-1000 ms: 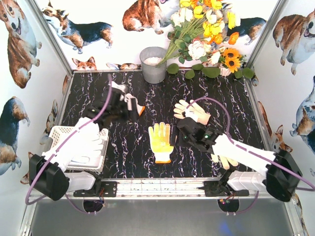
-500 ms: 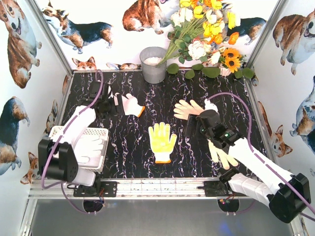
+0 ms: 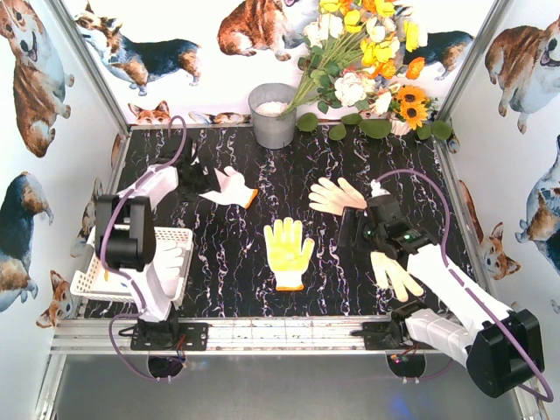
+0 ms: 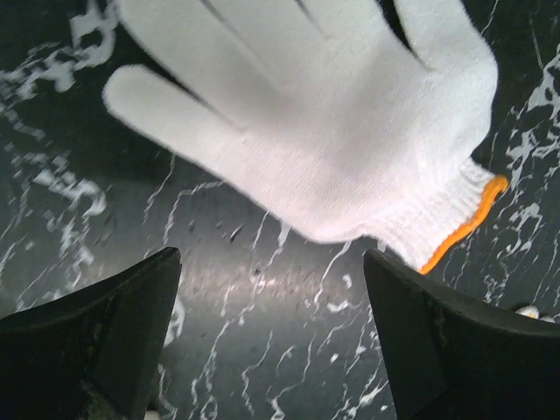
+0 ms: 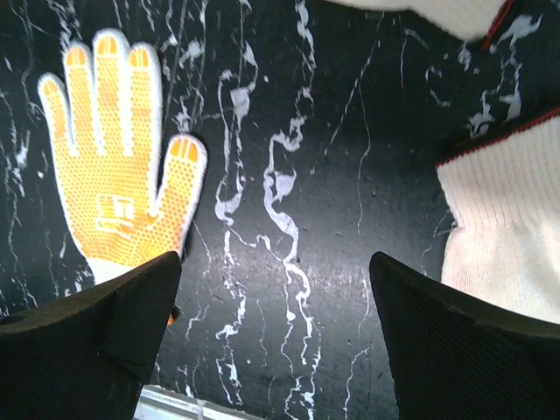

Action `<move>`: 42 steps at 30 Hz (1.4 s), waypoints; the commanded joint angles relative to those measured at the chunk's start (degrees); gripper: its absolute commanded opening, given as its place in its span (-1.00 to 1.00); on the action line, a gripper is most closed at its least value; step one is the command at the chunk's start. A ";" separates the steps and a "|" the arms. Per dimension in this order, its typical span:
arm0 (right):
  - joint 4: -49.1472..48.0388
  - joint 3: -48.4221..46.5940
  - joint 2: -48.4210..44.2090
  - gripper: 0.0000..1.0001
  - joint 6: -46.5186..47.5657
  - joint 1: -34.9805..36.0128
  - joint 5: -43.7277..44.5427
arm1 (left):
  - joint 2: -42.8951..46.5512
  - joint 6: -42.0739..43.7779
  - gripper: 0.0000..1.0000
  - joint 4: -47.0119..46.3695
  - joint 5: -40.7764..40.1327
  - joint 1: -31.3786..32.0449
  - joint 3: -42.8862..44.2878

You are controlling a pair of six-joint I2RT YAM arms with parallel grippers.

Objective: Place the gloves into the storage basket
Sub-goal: Move the glove to the center of the board.

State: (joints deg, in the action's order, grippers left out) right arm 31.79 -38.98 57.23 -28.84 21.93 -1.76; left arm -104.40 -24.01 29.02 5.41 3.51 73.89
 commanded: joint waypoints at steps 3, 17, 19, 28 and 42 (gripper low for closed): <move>-2.79 3.74 -3.85 0.83 -3.35 -0.49 -1.31 | -5.57 -3.28 0.50 -4.71 4.32 1.33 5.32; -0.18 3.22 -4.02 0.81 -3.51 -0.76 -1.52 | -15.80 4.81 0.11 -0.23 0.95 8.30 16.26; 0.30 3.48 -4.74 0.81 -3.90 -0.77 -1.33 | -17.41 5.00 0.11 -0.15 1.82 8.64 17.78; -0.90 6.17 -7.84 0.81 -8.38 -0.75 -2.89 | -20.05 7.24 -0.54 1.31 1.96 8.80 19.32; -2.45 6.72 -7.80 0.81 -10.54 -0.75 -4.58 | -8.13 17.86 -1.00 0.67 6.45 11.45 3.18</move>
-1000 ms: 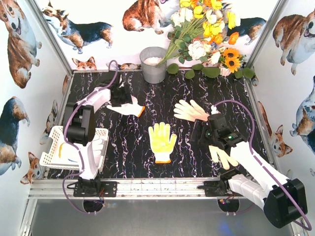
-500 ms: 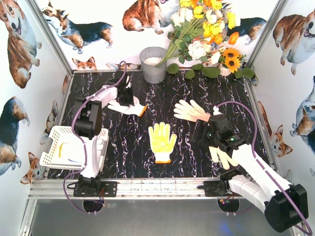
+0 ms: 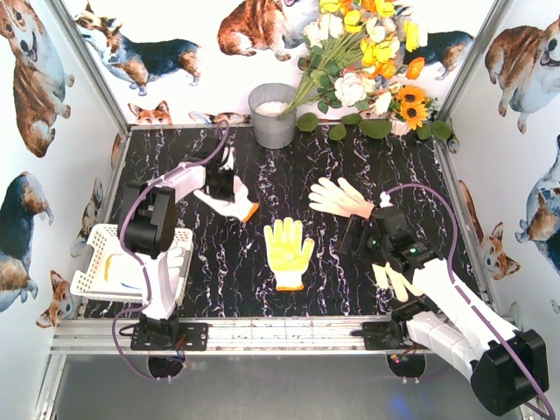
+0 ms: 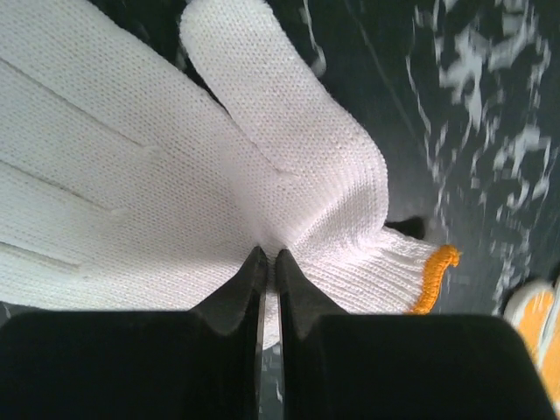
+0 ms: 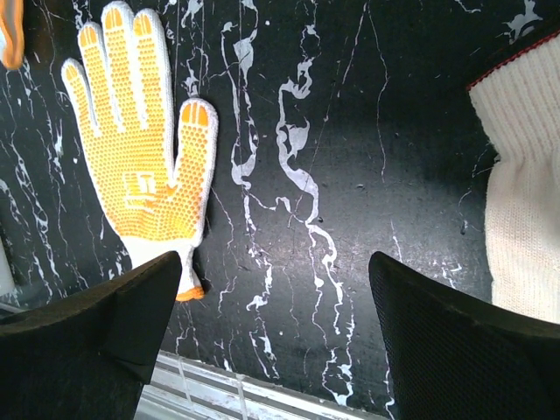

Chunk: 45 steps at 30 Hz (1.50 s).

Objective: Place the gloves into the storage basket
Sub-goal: Move the glove to the center of the board.

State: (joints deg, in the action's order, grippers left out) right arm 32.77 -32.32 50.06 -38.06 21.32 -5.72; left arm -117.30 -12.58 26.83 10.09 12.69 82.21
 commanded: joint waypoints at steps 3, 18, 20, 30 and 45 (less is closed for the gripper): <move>-3.92 1.00 -1.59 0.81 -2.35 -0.14 -1.10 | 9.95 9.90 -1.00 3.69 0.83 4.14 -11.06; -5.68 3.31 -3.30 0.81 -4.55 -0.23 -2.78 | 28.44 10.12 -0.38 7.29 -3.70 18.28 -24.84; -5.65 3.23 -3.46 0.81 -4.49 -0.23 -2.90 | 29.10 6.45 -0.13 7.44 -4.70 18.34 -24.32; -6.20 3.31 -5.09 0.81 -2.76 -0.23 -1.79 | 44.75 -25.38 0.25 5.59 -5.83 18.25 -33.40; -7.32 2.75 -6.01 0.82 -0.77 -0.23 -0.98 | 52.50 -51.92 -0.07 1.31 -5.98 19.07 -48.08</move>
State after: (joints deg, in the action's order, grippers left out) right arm 29.58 -29.10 44.80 -40.49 21.26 -6.42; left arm -63.79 -59.68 29.54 6.31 30.96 34.39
